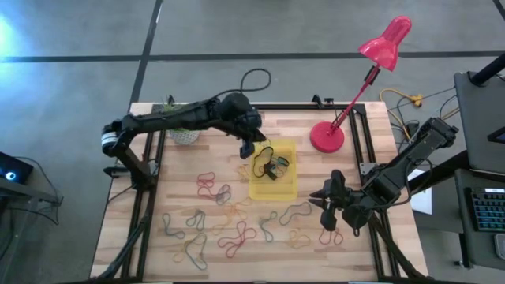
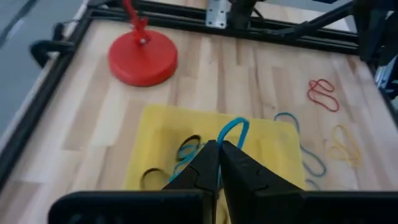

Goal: Pick and place rubber bands into bin
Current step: Put the blue rubber band into the bin

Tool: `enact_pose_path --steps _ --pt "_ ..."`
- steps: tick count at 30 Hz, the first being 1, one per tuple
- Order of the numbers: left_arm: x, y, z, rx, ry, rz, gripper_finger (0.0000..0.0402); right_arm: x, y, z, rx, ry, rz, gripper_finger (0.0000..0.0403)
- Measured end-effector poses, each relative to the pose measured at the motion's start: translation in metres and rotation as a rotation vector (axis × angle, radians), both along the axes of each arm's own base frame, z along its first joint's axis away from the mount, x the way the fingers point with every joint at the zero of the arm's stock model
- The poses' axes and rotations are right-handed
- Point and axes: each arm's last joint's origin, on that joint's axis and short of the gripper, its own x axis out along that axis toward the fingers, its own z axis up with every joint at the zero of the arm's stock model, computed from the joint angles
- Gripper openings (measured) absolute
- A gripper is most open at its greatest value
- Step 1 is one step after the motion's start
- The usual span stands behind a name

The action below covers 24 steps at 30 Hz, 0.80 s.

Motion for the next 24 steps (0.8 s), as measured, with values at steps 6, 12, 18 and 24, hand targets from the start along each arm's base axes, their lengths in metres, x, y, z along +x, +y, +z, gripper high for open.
enact_pose_path --steps 6,12,18,24 --pt "0.021 -0.008 -0.018 -0.022 0.011 -0.020 0.0000 0.000 0.000 0.000 -0.001 -0.003 -0.001 0.0068" --pt "0.037 -0.006 -0.046 -0.044 0.081 -0.017 0.0000 0.000 0.000 0.000 -0.001 -0.002 -0.001 0.0068" --pt "0.048 -0.008 -0.066 -0.070 0.133 -0.015 0.0000 0.000 0.000 0.001 0.003 -0.007 -0.002 0.0068" --pt "0.049 -0.010 -0.067 -0.061 0.134 -0.028 0.0036 0.001 0.000 0.001 0.005 -0.009 -0.002 0.0068"
